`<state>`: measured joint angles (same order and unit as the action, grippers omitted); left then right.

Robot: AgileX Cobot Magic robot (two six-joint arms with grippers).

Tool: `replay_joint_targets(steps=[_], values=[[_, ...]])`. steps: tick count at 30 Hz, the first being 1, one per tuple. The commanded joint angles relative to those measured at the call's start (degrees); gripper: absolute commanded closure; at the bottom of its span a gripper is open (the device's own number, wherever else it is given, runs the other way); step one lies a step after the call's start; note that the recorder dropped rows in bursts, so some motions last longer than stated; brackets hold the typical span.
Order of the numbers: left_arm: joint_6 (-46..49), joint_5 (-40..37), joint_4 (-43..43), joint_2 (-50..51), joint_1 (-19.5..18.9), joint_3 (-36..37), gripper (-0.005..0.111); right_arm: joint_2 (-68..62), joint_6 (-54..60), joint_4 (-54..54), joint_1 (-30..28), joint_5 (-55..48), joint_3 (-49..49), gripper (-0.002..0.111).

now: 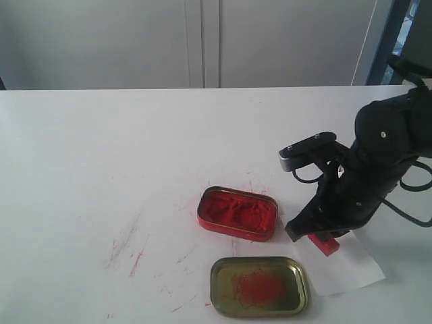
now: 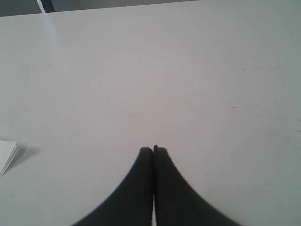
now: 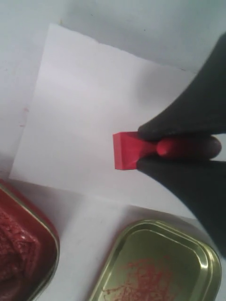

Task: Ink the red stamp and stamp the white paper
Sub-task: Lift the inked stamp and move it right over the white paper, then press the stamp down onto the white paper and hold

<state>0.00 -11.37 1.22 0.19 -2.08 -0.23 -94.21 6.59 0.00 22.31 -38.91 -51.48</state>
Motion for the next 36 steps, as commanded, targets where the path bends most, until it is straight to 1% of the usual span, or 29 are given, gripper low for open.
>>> replay_joint_targets(steps=[1,11,19,30,36], values=[[0.0,-0.19,0.52,-0.19,0.04,0.23,0.107,-0.68,-0.37,-0.32,-0.28,1.1,0.24,0.108],[0.0,-0.19,0.52,-0.19,0.04,0.23,0.107,-1.94,-0.37,-0.47,-0.28,1.75,0.24,0.108],[0.0,-0.19,0.52,-0.19,0.04,0.23,0.107,-1.94,-0.97,0.0,-2.39,1.04,0.24,0.108],[0.0,-0.19,0.52,-0.19,0.04,0.23,0.107,-2.02,-2.1,0.32,-2.46,0.89,0.24,0.108],[0.0,-0.19,0.52,-0.19,0.04,0.23,0.107,-2.16,-2.76,0.42,-2.46,4.49,2.74,0.108]])
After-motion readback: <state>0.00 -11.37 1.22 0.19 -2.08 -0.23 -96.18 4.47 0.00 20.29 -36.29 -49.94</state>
